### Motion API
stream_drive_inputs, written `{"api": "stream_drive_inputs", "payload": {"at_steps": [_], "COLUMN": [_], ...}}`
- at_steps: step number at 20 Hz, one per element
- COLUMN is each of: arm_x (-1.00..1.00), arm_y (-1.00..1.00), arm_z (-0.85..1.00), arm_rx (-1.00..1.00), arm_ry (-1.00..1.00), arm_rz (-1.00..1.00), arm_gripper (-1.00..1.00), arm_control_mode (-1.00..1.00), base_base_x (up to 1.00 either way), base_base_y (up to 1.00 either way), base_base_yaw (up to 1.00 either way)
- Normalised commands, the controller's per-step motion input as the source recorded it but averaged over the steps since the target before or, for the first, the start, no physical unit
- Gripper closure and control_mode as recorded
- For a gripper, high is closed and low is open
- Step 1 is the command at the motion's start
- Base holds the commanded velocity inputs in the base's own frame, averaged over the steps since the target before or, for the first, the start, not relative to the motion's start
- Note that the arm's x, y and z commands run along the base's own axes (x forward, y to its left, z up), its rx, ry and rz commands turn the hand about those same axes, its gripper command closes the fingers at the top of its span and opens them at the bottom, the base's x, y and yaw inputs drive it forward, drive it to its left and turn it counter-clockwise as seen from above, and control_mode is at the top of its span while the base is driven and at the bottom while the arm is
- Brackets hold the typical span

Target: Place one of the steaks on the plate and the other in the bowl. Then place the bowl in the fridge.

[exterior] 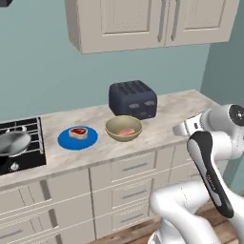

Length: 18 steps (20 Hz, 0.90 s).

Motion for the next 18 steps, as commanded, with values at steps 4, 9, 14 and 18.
{"api": "stream_drive_inputs", "payload": {"at_steps": [4, 9, 14, 18], "arm_x": [0.0, 0.0, 0.0, 0.0], "arm_y": [0.0, 0.0, 0.0, 0.0], "arm_z": [0.0, 0.0, 0.0, 0.0], "arm_rx": [0.0, 0.0, 0.0, 0.0], "arm_ry": [0.0, 0.0, 0.0, 0.0], "arm_rz": [0.0, 0.0, 0.0, 0.0], "arm_gripper": [-1.0, -1.0, -1.0, -1.0], "arm_control_mode": [1.0, 1.0, 1.0, 1.0], "base_base_x": [0.37, 0.47, 0.83, 0.54], "base_base_y": [0.43, -0.01, 0.06, 0.09], "base_base_yaw": [0.11, 0.01, 0.01, 0.0]}}
